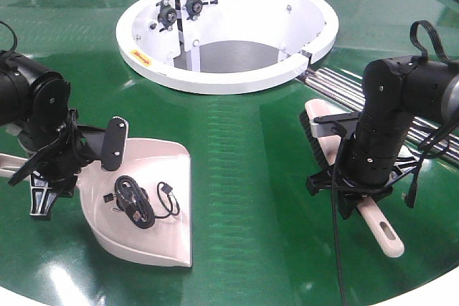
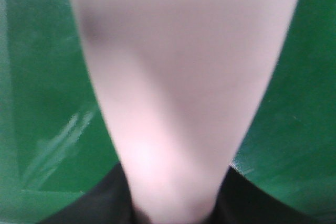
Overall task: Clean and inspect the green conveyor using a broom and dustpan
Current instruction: 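Move the brush back toward its spot and lower it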
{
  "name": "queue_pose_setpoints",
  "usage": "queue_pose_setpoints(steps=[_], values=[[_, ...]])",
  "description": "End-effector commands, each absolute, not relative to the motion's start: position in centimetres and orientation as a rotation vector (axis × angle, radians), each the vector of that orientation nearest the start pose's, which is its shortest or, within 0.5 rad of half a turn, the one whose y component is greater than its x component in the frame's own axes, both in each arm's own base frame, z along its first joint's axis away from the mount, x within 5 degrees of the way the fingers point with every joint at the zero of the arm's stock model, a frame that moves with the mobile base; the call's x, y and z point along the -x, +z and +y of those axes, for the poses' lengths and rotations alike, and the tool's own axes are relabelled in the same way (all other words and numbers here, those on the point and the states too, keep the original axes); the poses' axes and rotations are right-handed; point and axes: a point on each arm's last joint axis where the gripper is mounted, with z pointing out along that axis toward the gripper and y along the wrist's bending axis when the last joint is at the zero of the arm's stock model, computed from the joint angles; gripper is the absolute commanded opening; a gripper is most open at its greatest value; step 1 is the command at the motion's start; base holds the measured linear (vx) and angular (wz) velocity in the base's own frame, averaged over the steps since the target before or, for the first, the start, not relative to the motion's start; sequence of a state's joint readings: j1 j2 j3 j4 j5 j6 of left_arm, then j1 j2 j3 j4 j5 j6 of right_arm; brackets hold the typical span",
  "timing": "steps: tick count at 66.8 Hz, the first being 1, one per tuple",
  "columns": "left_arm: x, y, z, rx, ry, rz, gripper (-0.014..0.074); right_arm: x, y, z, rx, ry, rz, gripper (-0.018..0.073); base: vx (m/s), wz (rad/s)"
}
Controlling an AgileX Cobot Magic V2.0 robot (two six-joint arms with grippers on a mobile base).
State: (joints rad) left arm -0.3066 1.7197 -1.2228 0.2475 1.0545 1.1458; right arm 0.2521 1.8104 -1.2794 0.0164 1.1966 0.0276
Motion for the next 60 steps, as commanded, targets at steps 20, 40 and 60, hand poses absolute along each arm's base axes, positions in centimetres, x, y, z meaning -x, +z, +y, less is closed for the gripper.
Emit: queue_pose_setpoints(steps=[20,40,60], values=[[-31.89,25.07,-8.37,-2.126,0.419,2.153,0.0003,-32.31,22.98,8.31,0.435,0.013,3.115,-0.0001,0.0,0.0],[-31.97,25.09,-8.4,-2.121,0.425,2.145,0.0004,-32.31,22.98,8.31,0.464,0.013,3.11,-0.0001,0.0,0.0],[-31.99,25.1,-8.36,-2.126,0.432,2.142,0.0123,-32.31,22.98,8.32,0.462,0.016,3.111,-0.0001,0.0,0.0]])
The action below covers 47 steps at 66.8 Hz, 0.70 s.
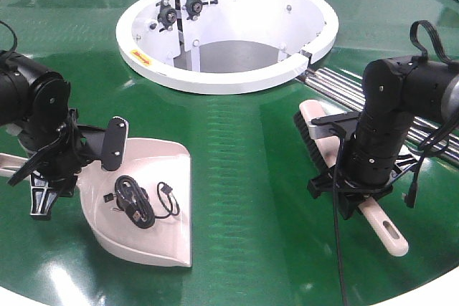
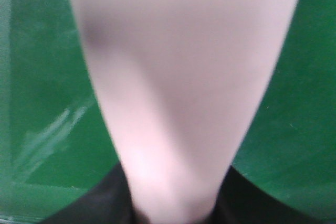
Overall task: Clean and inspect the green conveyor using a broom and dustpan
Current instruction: 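Move the brush back toward its spot and lower it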
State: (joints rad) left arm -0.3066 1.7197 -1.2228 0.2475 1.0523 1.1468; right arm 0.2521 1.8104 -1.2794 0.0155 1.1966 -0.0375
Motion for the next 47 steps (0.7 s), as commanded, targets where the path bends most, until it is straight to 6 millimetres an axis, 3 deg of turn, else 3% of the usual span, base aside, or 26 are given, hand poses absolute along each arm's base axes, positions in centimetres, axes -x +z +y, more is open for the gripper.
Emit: queue_pose_setpoints(steps=[1,25,35,47], values=[[-32.0,25.1,-8.3,-2.126,0.433,2.142,0.0136,-32.3,23.0,8.3,0.462,0.015,3.112,-0.0001,0.0,0.0],[-31.7,25.0,-8.4,-2.131,0.4,2.17,0.0461,-32.2,23.0,8.3,0.419,0.019,3.126,0.0001,0.0,0.0],[-31.4,25.0,-8.5,-2.127,0.352,2.198,0.0498,-32.3,22.7,8.2,0.396,0.018,3.142,0.0014,0.0,0.0],[-30.9,25.4,-8.4,-2.125,0.324,2.219,0.0496,-32.6,21.0,8.1,0.382,-0.001,3.217,0.0038,0.0,0.0]])
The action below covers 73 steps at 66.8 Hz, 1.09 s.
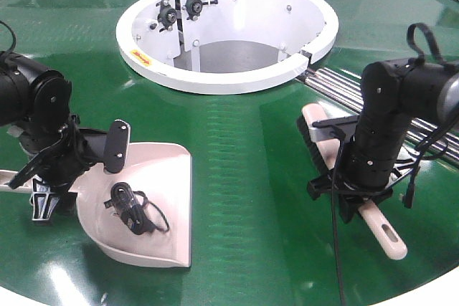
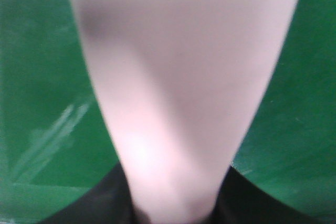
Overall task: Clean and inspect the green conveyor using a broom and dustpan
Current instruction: 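Move the brush back toward its spot and lower it, then release the brush and dustpan and lift both grippers away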
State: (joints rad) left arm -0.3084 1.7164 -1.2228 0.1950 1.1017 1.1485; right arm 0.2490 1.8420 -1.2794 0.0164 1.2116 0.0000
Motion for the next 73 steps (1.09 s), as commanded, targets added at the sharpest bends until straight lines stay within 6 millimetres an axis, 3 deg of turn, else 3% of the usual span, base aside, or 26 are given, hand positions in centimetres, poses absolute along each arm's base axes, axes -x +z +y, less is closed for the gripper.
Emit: queue_pose_setpoints(steps=[1,16,37,44,53,73], values=[[-30.9,25.4,-8.4,-2.125,0.325,2.219,0.0496,-32.7,20.8,8.1,0.382,0.0,3.224,0.0039,0.0,0.0],[-30.8,25.8,-8.4,-2.023,0.328,2.287,0.0496,-33.1,18.6,8.3,0.349,-0.009,3.29,0.0139,0.0,0.0],[-30.7,25.8,-8.3,-1.999,0.326,2.315,0.0496,-33.6,18.5,8.4,0.351,0.001,3.242,0.0484,0.0,0.0],[-30.6,25.8,-8.3,-2.007,0.319,2.331,0.0496,-33.6,19.6,8.5,0.338,0.015,3.178,0.0555,0.0,0.0],[-30.2,26.0,-8.1,-2.002,0.306,2.364,0.0496,-33.2,22.1,8.3,0.33,0.031,3.091,0.0575,0.0,0.0],[-28.7,29.0,-8.0,-1.714,0.279,2.428,0.0496,-30.6,28.8,7.6,0.325,0.056,2.888,0.0574,0.0,0.0]])
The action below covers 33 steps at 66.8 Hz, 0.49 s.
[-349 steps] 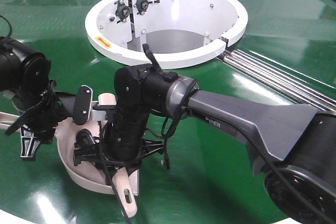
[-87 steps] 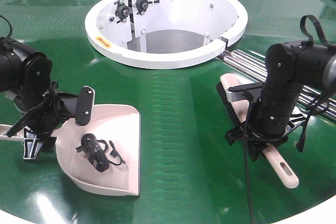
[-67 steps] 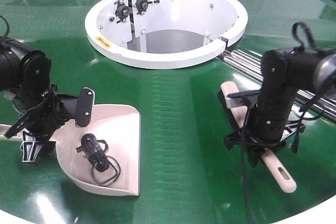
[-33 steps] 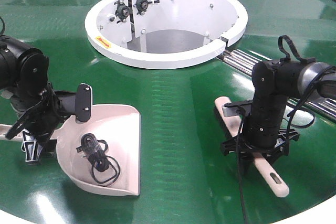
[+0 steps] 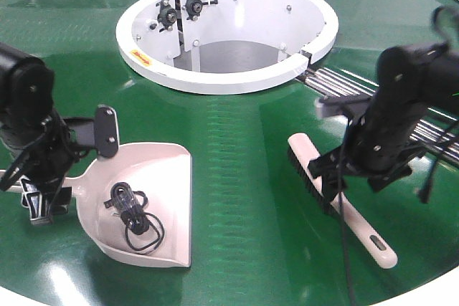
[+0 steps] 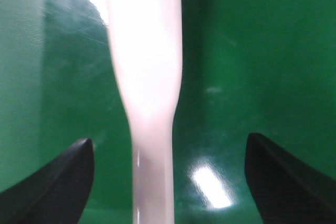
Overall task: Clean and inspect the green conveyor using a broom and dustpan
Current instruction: 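Release the brush and dustpan and lift both grippers away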
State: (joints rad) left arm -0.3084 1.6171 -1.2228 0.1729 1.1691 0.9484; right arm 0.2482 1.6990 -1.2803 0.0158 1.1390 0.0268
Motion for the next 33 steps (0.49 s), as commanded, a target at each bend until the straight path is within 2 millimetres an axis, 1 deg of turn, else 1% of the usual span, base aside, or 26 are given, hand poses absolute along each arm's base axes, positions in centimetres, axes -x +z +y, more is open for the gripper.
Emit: queue_pose_setpoints(steps=[1,8,13,15,16,20,21,25,28,30,32,33], values=[[-28.6,29.1,-8.0,-1.705,0.276,2.429,0.0496,-30.4,29.2,7.6,0.323,0.058,2.874,0.0574,0.0,0.0],[-27.6,30.6,-8.1,-1.55,0.218,2.456,0.0496,-28.9,32.1,7.2,0.321,0.078,2.739,0.0571,0.0,0.0],[-26.8,31.6,-8.2,-1.428,0.16,2.484,0.0491,-27.4,33.9,6.8,0.318,0.09,2.629,0.0571,0.0,0.0],[-26.4,32.0,-8.2,-1.378,0.135,2.498,0.0489,-26.7,34.3,6.7,0.314,0.094,2.591,0.0571,0.0,0.0],[-26.3,32.2,-8.2,-1.355,0.121,2.502,0.0488,-26.2,34.8,6.5,0.31,0.098,2.561,0.0571,0.0,0.0],[-25.7,32.9,-8.3,-1.279,0.073,2.511,0.0485,-24.9,35.6,6.2,0.304,0.1,2.491,0.0571,0.0,0.0],[-25.5,33.0,-8.3,-1.262,0.06,2.512,0.0485,-24.3,36.1,6.0,0.3,0.104,2.461,0.0571,0.0,0.0],[-24.9,33.7,-8.5,-1.199,0.006,2.51,0.0485,-22.7,36.8,5.6,0.291,0.113,2.388,0.0571,0.0,0.0],[-24.6,34.0,-8.5,-1.167,-0.019,2.508,0.0485,-21.1,37.2,5.2,0.285,0.119,2.337,0.0571,0.0,0.0],[-24.4,34.3,-8.5,-1.149,-0.031,2.505,0.0485,-20.4,37.3,5.1,0.282,0.122,2.309,0.0571,0.0,0.0],[-24.3,34.5,-8.5,-1.126,-0.041,2.507,0.0485,-19.5,37.2,4.8,0.285,0.122,2.285,0.0571,0.0,0.0],[-24.2,34.6,-8.5,-1.117,-0.045,2.506,0.0485,-18.8,37.4,4.7,0.282,0.125,2.26,0.0571,0.0,0.0]])
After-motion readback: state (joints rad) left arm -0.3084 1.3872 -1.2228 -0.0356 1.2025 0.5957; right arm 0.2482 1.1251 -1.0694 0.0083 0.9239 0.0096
